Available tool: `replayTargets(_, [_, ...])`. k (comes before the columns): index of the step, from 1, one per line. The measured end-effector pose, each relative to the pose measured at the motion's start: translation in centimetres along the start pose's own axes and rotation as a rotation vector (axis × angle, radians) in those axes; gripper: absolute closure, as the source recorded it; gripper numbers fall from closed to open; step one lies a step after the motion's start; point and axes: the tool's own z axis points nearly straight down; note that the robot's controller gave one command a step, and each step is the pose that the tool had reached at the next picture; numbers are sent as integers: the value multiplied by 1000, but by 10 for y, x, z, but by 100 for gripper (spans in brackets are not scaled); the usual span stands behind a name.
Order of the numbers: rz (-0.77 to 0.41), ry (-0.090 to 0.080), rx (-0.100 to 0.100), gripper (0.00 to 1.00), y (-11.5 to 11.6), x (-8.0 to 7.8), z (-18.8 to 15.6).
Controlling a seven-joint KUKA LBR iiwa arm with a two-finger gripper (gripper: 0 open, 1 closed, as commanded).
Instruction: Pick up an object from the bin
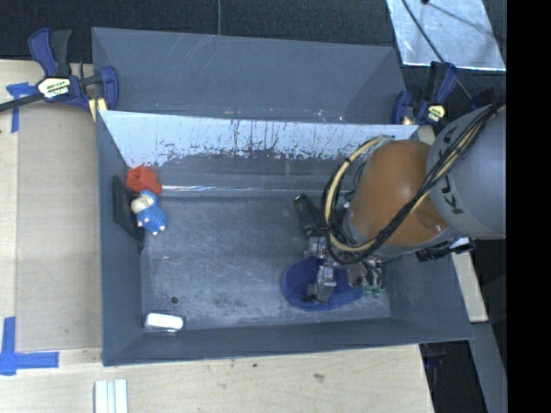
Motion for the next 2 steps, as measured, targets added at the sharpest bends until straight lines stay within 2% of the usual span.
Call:
replayTargets(1, [11, -3, -1, 100, 16, 17, -101])
replayTargets(2, [108, -6, -1, 100, 0, 1, -261])
